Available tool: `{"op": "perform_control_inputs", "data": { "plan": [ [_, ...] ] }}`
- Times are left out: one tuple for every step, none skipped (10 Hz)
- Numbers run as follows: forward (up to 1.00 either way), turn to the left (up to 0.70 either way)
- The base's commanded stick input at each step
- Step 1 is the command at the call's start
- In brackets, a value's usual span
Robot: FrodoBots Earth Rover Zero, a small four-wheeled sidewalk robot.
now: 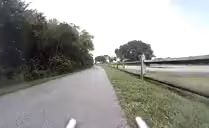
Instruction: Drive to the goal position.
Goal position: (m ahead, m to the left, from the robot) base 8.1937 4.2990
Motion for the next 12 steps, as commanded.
{"op": "perform_control_inputs", "data": {
  "plan": [
    [0.70, 0.00],
    [0.70, 0.00],
    [0.70, 0.00],
    [0.70, 0.00],
    [0.70, 0.00],
    [0.70, 0.00],
    [0.70, 0.00],
    [0.70, 0.00],
    [0.70, 0.00],
    [0.70, 0.00],
    [0.70, 0.00],
    [0.70, 0.00]
  ]
}}
